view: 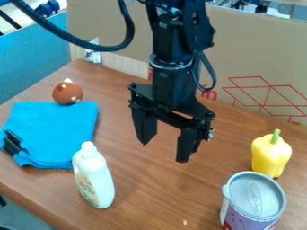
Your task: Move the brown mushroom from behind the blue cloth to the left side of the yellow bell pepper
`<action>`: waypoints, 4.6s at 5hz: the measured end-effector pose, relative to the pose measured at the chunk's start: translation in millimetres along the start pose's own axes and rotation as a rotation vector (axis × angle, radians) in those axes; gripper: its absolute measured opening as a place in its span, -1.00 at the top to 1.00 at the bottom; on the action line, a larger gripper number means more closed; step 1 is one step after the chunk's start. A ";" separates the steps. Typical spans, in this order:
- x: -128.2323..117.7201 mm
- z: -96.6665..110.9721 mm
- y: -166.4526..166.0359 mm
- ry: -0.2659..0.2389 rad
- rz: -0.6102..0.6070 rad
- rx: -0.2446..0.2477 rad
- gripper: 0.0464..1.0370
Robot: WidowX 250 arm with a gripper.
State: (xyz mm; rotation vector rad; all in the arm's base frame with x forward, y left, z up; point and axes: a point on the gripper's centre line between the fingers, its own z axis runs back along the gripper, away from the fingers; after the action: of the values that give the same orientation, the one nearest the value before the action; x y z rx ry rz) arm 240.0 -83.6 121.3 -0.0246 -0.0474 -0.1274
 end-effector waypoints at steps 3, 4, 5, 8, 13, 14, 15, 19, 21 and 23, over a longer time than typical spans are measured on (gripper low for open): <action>23.4 -2.8 96.9 0.005 0.302 0.043 -0.93; 30.3 -8.8 134.5 0.036 0.418 0.059 -0.93; 31.7 -13.1 183.5 0.030 0.590 0.048 -0.93; 7.7 0.5 271.7 -0.009 0.887 0.013 -0.93; 35.3 -10.5 317.9 -0.067 1.077 0.036 -0.93; 43.4 -22.6 317.7 -0.051 1.107 0.012 -0.93; 55.5 -32.8 314.4 -0.039 1.127 0.007 -0.93; 105.9 -55.0 292.8 -0.050 1.131 -0.018 -0.93; 118.2 -72.2 278.9 0.033 1.105 0.023 -0.82; 115.2 -73.9 278.3 0.048 1.074 0.033 0.29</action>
State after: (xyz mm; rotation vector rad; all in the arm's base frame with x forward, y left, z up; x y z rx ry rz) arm 393.0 175.8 47.2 -0.0115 0.0165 0.9468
